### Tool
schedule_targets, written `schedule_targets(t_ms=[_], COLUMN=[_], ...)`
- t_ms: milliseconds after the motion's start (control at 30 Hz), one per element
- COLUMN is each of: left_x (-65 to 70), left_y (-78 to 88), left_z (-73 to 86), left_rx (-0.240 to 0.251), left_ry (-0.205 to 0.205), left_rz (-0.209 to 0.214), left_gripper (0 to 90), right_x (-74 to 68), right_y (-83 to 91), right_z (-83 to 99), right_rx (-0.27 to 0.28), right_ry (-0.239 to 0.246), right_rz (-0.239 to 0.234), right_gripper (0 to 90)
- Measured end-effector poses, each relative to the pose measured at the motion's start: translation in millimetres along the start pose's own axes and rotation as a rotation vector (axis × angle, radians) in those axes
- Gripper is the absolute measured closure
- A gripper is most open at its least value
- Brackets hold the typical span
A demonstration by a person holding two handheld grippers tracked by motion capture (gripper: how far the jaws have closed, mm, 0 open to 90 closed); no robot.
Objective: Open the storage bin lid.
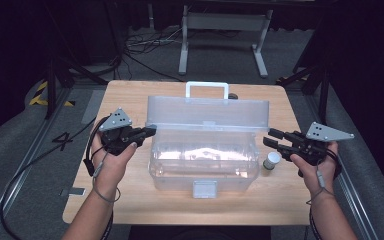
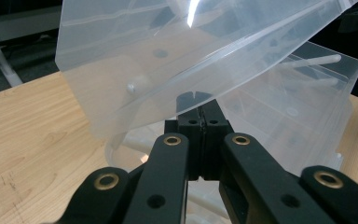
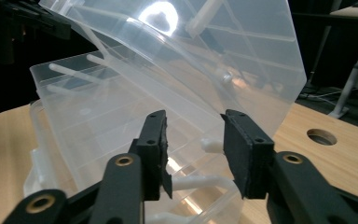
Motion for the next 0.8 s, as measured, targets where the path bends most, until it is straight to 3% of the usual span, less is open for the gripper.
schedule_targets(t_ms=[133, 400, 633, 800], left_x=[-0.3, 0.7, 1.1, 1.0], left_y=[-0.3, -1.4, -1.6, -1.7], left_z=[-0.7, -1.9, -1.8, -2.0], left_rx=[0.001, 0.0, 0.001, 0.002], left_ry=[0.001, -0.006, -0.007, -0.005], left_rz=[-0.002, -0.003, -0.002, -0.004], left_gripper=[90.0, 90.0, 90.0, 90.0], right_x=[0.8, 7.5, 9.6, 9.3], right_y=[-2.3, -16.3, -30.4, -39.5], right_z=[-3.6, -5.9, -7.0, -10.1], right_rx=[0.019, 0.002, 0.002, -0.007], right_ry=[-0.025, 0.018, 0.006, 0.025], right_rz=[0.031, 0.138, 0.158, 0.181], right_gripper=[53.1, 49.0, 47.7, 45.9])
Point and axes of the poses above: each handheld gripper's, and its own axes: y roughly backward along the jaws, z roughly out of its underside, x roughly to its right, the point moved 8 cm from there along -y, roughly forward along the jaws, and after that the axes turned 8 degrees about -y, right-handed, at the moved point
